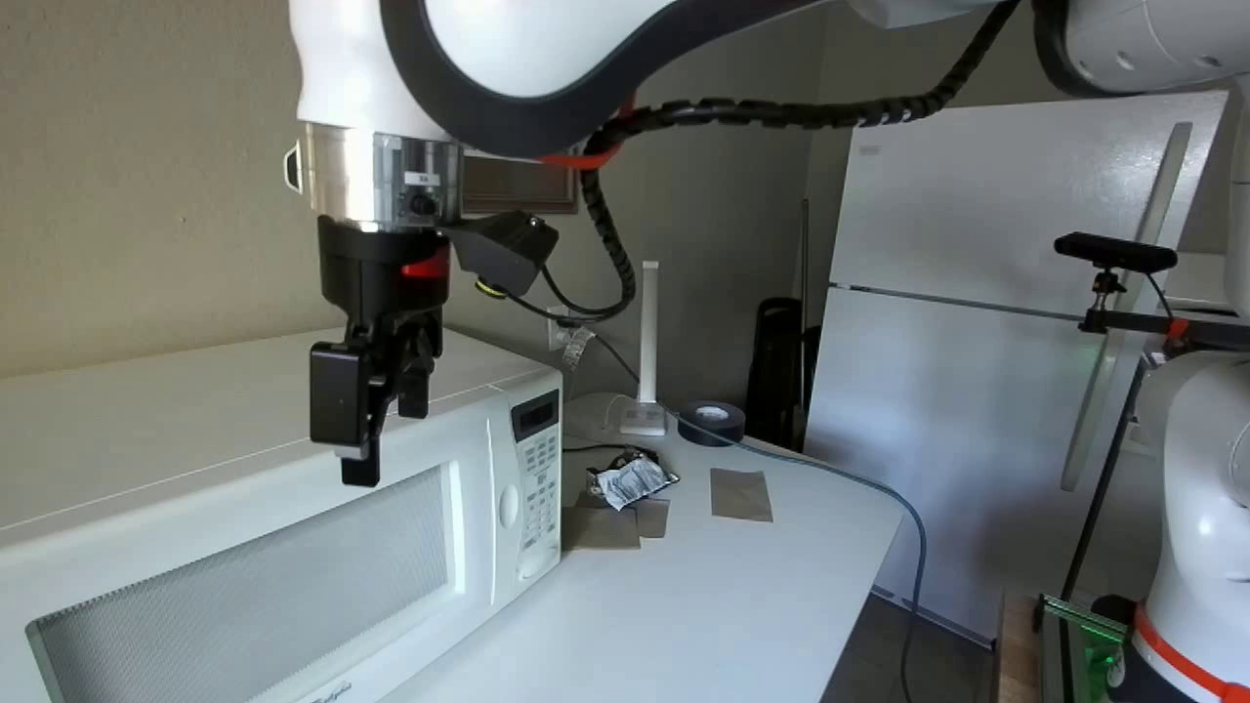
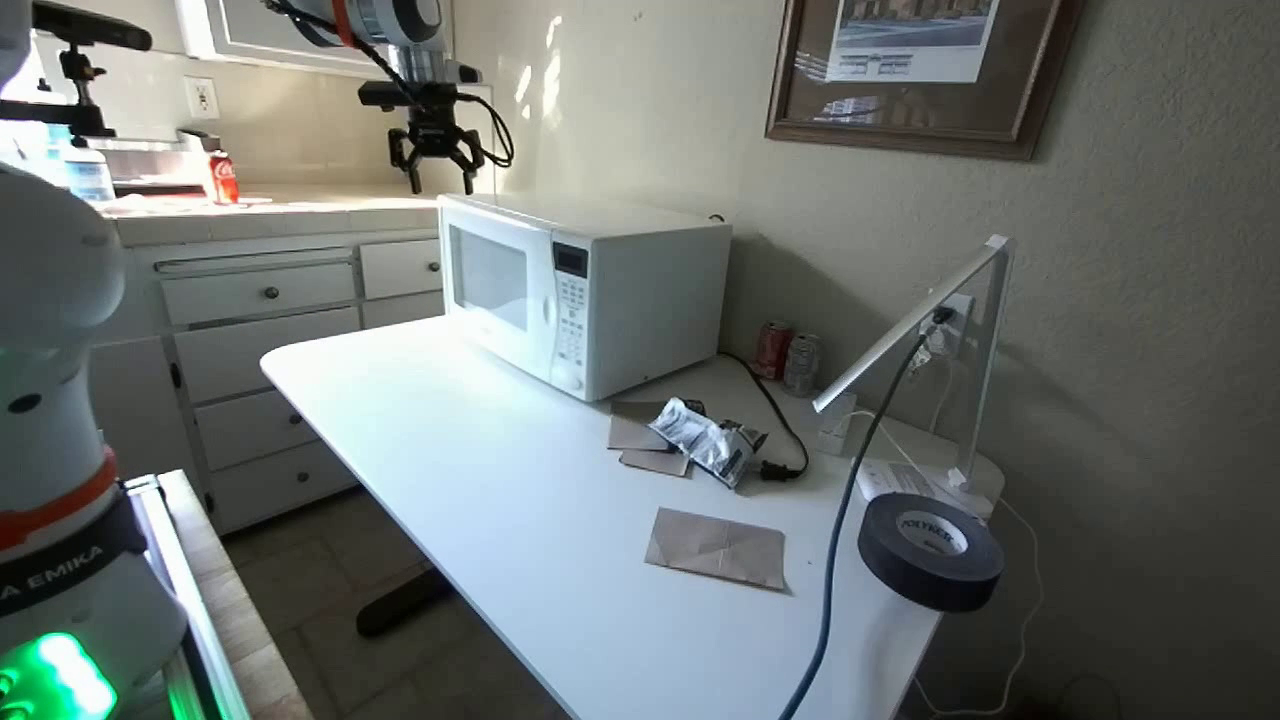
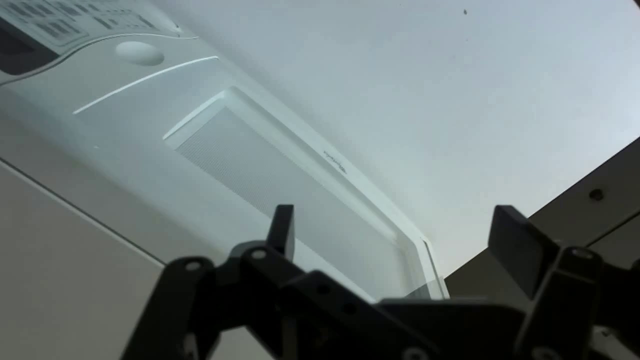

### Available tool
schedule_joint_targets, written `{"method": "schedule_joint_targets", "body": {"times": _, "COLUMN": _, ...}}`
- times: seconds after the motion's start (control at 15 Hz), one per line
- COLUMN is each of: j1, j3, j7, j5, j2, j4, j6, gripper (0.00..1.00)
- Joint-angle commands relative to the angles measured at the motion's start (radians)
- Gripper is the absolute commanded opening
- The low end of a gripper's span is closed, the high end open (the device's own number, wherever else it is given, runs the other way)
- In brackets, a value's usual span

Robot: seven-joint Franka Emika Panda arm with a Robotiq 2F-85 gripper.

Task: Pick up the black bowl and put it in the microwave, close the microwave door fully

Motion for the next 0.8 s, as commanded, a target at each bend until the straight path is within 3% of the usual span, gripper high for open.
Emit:
{"method": "schedule_joint_targets", "body": {"times": 0.0, "j1": -0.052, "j3": 0.024, "j7": 0.021, "j5": -0.029, "j2": -0.131, "j4": -0.155, "j6": 0.096, "gripper": 1.0}}
{"method": "schedule_joint_targets", "body": {"times": 0.73, "j1": -0.142, "j3": 0.038, "j7": 0.133, "j5": -0.025, "j2": -0.386, "j4": -0.432, "j6": 0.219, "gripper": 1.0}}
